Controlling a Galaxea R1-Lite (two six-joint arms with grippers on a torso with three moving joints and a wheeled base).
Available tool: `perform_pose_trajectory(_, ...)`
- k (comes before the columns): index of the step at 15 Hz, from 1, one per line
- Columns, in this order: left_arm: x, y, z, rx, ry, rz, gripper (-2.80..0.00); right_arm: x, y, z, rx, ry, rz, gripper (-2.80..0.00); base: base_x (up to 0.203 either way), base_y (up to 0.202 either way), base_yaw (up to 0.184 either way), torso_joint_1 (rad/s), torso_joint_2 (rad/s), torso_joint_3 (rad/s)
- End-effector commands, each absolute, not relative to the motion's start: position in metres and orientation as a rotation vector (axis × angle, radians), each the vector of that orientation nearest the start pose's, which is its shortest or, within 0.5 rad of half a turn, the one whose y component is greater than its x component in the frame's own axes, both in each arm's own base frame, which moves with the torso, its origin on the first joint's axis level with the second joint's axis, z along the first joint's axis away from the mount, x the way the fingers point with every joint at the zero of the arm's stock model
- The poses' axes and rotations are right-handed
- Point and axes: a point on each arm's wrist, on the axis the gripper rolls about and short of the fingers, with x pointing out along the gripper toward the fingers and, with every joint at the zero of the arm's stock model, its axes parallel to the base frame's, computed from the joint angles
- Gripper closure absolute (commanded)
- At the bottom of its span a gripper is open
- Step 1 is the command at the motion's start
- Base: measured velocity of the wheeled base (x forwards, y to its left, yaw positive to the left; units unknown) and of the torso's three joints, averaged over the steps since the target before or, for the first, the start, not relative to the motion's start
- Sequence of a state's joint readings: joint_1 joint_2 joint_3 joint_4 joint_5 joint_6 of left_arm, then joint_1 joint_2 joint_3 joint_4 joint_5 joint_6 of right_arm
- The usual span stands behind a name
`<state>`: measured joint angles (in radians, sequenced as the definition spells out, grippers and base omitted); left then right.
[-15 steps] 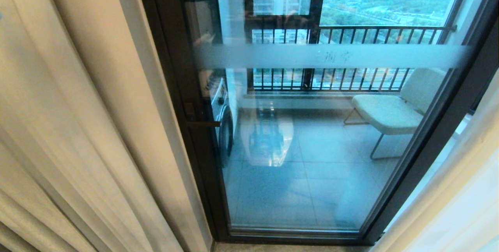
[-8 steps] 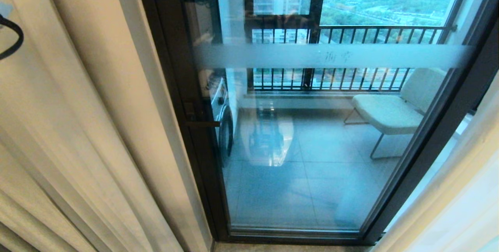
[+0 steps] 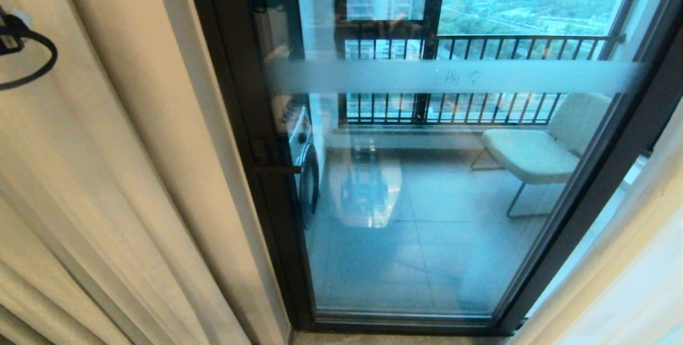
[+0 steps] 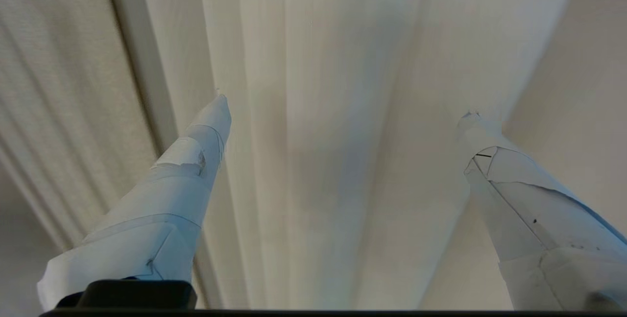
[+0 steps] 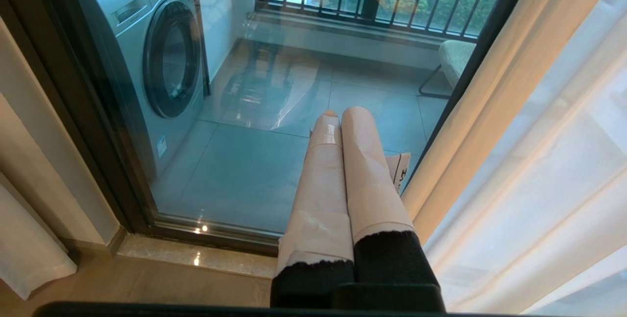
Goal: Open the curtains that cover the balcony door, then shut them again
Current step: Close the inner curtains on both sides
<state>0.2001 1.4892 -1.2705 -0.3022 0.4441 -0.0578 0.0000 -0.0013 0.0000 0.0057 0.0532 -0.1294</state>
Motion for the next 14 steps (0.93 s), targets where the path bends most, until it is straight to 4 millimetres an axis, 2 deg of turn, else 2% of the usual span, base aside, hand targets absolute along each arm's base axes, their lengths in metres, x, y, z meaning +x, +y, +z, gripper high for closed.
perform_pose_trajectory(1,0.279,0.069,0.334,-0.082,-0.079,0.651,-2.8,-0.023,0.001,0.075,-0.13,0.003,0.054,0.0,0.0,0.0,0.0,0.0,0.0,0.0)
perform_pose_trajectory(4,0.295,0.073,0.335,-0.106,-0.092,0.649,-2.8,-0.023,0.001,0.075,-0.13,0.003,0.054,0.0,0.0,0.0,0.0,0.0,0.0,0.0)
perform_pose_trajectory(8,0.317,0.094,0.334,-0.105,-0.102,0.696,-2.8,-0.023,0.001,0.075,-0.13,0.003,0.054,0.0,0.0,0.0,0.0,0.0,0.0,0.0)
perform_pose_trajectory(14,0.329,0.108,0.336,-0.106,-0.119,0.72,-2.8,-0.023,0.001,0.075,-0.13,0.003,0.056,0.0,0.0,0.0,0.0,0.0,0.0,0.0)
